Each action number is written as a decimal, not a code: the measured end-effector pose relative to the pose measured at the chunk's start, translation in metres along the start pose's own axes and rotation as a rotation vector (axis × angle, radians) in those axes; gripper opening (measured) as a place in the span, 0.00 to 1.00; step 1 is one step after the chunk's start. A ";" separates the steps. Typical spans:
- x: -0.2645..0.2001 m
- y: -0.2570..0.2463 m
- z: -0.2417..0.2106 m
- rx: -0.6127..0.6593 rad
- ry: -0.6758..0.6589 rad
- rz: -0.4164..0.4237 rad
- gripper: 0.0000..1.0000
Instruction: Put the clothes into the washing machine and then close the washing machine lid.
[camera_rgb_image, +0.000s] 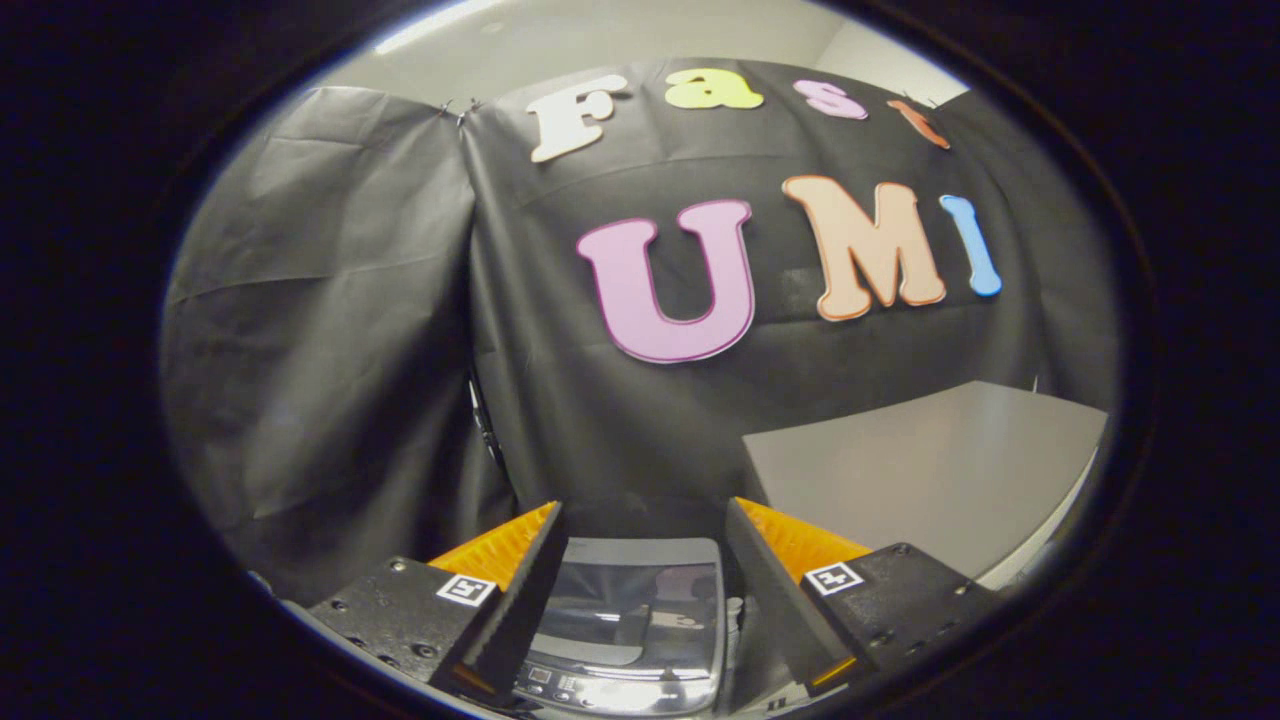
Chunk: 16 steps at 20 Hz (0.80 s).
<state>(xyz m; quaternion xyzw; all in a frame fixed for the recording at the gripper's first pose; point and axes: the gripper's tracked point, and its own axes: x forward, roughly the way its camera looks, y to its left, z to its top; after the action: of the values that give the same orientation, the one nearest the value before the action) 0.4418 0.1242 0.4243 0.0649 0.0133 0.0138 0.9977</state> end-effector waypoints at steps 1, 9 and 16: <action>-0.009 -0.010 0.005 0.003 -0.008 -0.010 0.97; -0.078 -0.093 0.006 -0.010 -0.050 -0.118 0.97; -0.130 -0.168 -0.025 -0.058 -0.082 -0.170 0.97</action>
<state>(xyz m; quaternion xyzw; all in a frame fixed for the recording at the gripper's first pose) 0.3153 -0.0429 0.3814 0.0353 -0.0226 -0.0733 0.9964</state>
